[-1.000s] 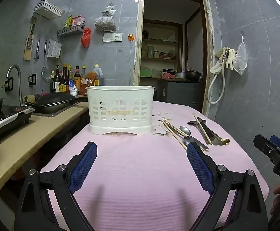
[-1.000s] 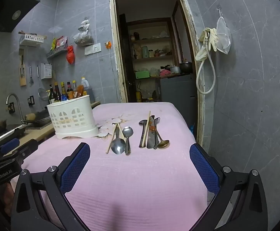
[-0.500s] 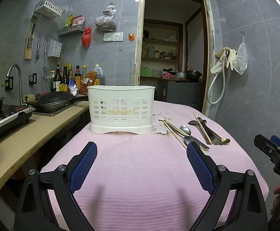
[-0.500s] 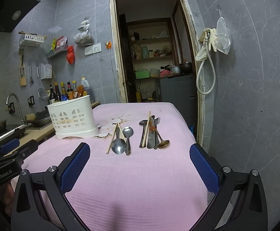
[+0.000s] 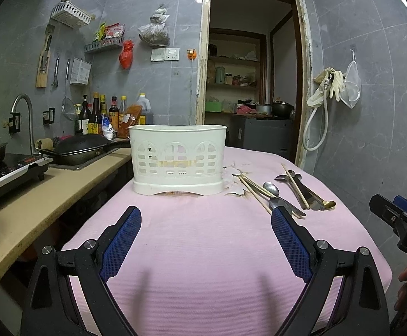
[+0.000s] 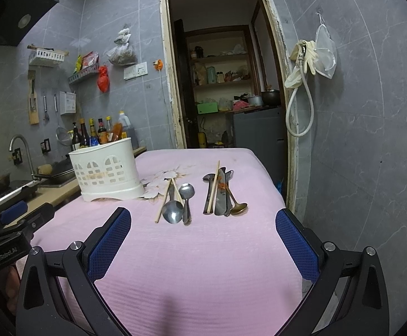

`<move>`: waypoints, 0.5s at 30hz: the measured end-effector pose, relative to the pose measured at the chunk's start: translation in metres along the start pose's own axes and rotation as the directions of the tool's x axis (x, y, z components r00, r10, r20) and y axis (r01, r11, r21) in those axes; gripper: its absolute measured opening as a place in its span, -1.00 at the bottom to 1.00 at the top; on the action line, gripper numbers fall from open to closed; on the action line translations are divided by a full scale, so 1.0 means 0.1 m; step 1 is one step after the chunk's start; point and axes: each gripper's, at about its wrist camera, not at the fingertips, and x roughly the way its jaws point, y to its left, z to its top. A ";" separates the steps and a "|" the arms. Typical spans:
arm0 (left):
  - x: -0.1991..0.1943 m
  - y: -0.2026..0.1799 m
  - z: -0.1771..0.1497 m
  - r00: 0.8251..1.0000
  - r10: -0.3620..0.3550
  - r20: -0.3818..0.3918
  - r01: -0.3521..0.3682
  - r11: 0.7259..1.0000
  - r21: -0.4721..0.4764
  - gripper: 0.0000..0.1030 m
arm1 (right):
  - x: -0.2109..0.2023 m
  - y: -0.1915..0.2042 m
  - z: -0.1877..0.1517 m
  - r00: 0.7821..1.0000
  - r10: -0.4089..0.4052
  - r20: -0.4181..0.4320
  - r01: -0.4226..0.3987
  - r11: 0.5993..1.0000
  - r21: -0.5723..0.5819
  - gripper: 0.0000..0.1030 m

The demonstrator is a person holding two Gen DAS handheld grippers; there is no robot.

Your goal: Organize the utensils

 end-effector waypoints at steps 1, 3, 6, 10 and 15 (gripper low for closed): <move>0.00 0.00 0.00 1.000 0.000 -0.001 0.000 1.000 -0.001 0.77 | 0.01 0.00 0.00 1.000 0.000 0.000 0.000 1.000 -0.001 1.00; 0.00 0.00 0.00 1.000 0.002 0.000 -0.002 1.000 -0.002 0.77 | 0.00 0.00 0.00 1.000 0.003 -0.001 -0.003 1.000 0.000 1.00; 0.01 0.00 0.01 1.000 0.002 -0.003 -0.002 1.000 -0.001 0.77 | 0.01 0.02 -0.01 1.000 0.002 -0.002 -0.002 1.000 -0.001 1.00; -0.01 0.00 0.00 1.000 0.001 -0.001 -0.001 1.000 0.001 0.77 | -0.01 0.06 -0.01 1.000 0.001 0.000 -0.001 1.000 -0.002 1.00; -0.01 0.00 0.01 1.000 0.001 -0.002 -0.001 1.000 0.001 0.77 | -0.01 0.06 -0.01 1.000 0.003 -0.002 -0.003 1.000 0.000 1.00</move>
